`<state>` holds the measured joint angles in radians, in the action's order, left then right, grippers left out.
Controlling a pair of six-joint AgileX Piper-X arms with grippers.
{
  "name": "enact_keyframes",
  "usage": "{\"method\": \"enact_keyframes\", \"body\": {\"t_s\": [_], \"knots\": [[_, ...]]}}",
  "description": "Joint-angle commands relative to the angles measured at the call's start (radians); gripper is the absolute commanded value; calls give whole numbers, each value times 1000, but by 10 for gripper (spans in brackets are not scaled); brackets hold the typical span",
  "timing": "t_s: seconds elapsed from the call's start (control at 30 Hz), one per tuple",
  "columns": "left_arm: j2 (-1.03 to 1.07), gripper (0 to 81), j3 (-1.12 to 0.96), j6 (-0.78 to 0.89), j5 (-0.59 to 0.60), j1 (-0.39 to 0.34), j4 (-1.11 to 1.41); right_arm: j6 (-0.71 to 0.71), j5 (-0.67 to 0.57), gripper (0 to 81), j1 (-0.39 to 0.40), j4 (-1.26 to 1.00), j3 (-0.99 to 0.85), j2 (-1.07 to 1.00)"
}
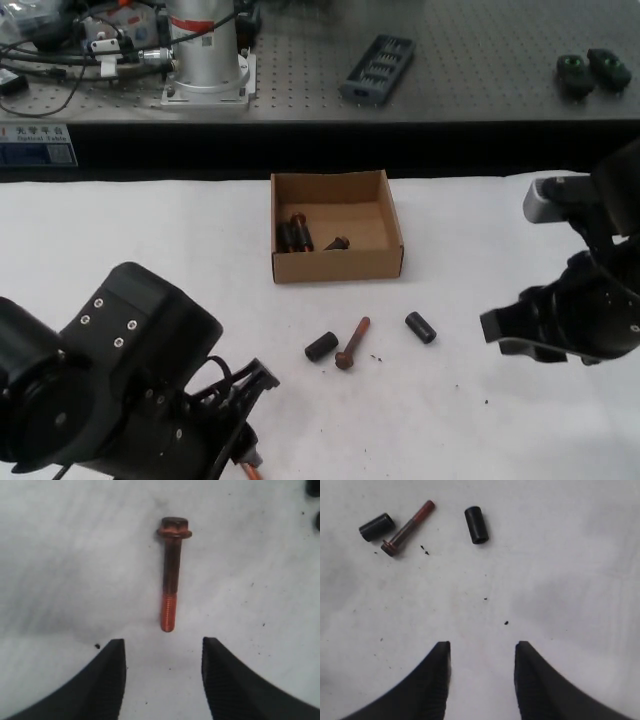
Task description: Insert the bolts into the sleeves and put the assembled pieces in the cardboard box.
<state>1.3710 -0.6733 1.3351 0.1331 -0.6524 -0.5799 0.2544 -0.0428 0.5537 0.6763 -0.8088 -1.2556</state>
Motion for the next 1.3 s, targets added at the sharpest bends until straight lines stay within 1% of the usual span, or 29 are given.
{"method": "enact_keyframes", "body": {"t_s": [0.0, 0.13, 0.27, 0.4, 0.57, 0.8, 1.03, 1.27], "knots": [[12, 350, -25, 20, -20, -3, -9, 7, -20, 312, -4, -45, 5, 12], [71, 350, -72, 3, -21, -3, -23, 7, -20, 309, -4, -62, 5, 12], [130, 350, -129, -68, -15, -3, -78, 7, -20, 278, -4, -62, 5, 12], [169, 350, -163, -77, -25, 1, -113, 7, -20, 258, -4, -62, 5, 12], [179, 350, -165, -78, -28, 0, -126, 7, -20, 258, -4, -108, 5, 12], [184, 350, -165, -78, -92, 0, -147, 7, -20, 258, -4, -120, 5, 12], [222, 350, -165, -78, -46, 0, -148, 7, -20, 258, -4, -120, 5, 12], [224, 350, -165, -77, -74, 0, -107, 7, -20, 258, -4, -120, 5, 12]]}}
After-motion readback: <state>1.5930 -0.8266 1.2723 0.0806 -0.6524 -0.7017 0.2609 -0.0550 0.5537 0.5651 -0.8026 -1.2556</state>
